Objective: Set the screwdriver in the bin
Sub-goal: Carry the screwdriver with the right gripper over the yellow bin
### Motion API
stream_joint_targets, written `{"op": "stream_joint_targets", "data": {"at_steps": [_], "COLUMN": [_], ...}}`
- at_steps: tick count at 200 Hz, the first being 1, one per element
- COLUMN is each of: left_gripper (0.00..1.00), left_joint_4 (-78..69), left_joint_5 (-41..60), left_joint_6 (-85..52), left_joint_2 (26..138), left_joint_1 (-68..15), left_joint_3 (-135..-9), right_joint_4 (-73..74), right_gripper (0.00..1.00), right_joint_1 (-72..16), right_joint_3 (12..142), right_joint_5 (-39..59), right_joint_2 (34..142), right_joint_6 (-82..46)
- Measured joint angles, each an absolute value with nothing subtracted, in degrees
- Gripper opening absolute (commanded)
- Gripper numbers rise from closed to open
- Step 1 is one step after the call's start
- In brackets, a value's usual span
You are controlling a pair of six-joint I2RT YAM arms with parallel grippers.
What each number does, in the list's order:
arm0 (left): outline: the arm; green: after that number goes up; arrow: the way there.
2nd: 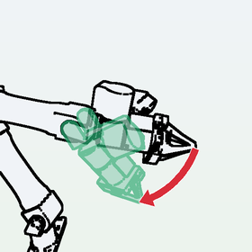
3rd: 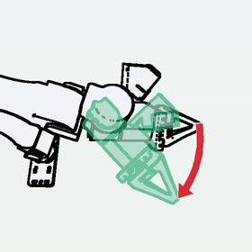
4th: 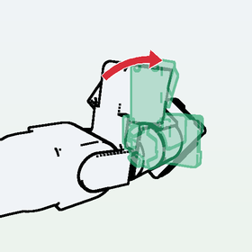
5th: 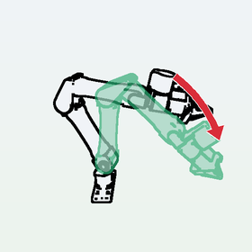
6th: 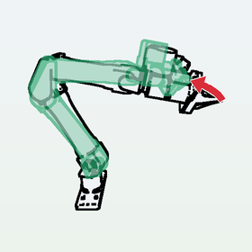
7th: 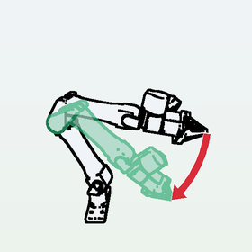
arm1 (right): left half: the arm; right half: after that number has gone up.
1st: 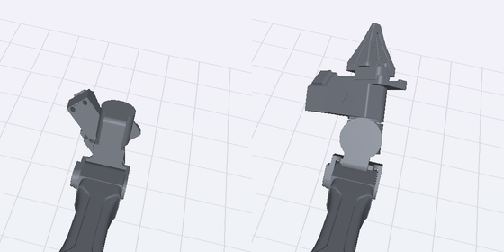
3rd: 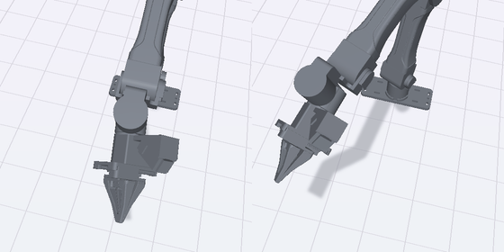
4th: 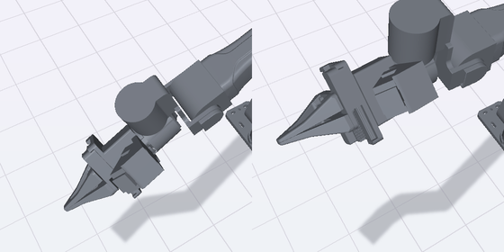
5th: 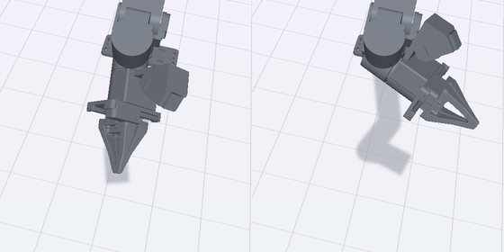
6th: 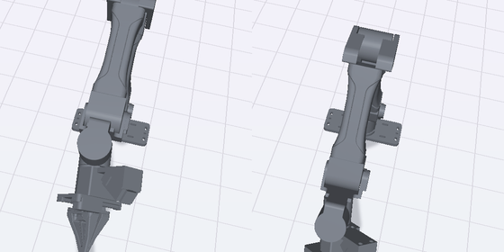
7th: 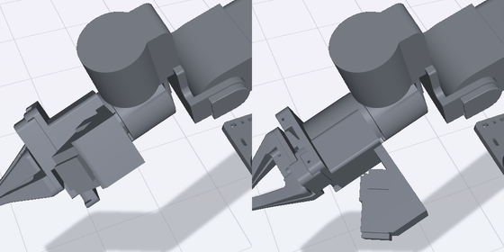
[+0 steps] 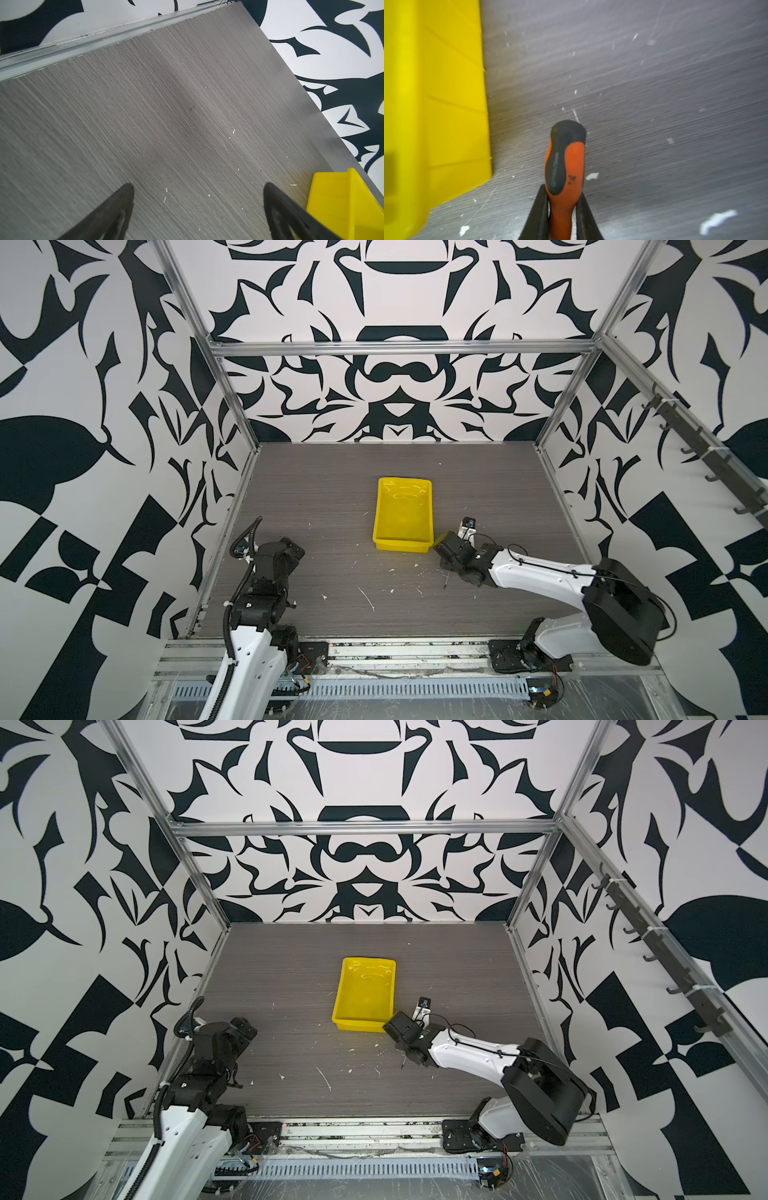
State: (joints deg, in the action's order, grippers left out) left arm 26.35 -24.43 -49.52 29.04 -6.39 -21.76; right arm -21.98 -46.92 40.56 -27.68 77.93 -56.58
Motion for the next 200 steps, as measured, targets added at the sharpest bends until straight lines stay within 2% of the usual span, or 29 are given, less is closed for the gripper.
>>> {"op": "stream_joint_targets", "data": {"at_steps": [31, 57, 161, 200], "left_gripper": [1.0, 1.0, 1.0, 1.0], "left_joint_4": [26.15, 25.12, 24.36, 24.25], "left_joint_5": [-23.57, -22.87, -21.58, -21.54], "left_joint_6": [-49.47, -49.39, -49.12, -49.06], "left_joint_2": [29.06, 29.43, 31.51, 31.51], "left_joint_1": [-6.39, -6.39, -6.39, -6.39], "left_joint_3": [-21.76, -21.76, -21.76, -21.76], "right_joint_4": [-24.23, -24.1, -26.41, -29.52], "right_gripper": [0.06, 0.08, 0.07, 0.08], "right_joint_1": [-46.92, -46.89, -46.92, -46.89], "right_joint_3": [46.89, 54.5, 92.2, 98.26], "right_joint_5": [-29.82, -29.61, -20.71, -18.94], "right_joint_2": [73.43, 75.16, 114.41, 122.28], "right_joint_6": [-50.96, -46.26, -39.66, -39.68]}}
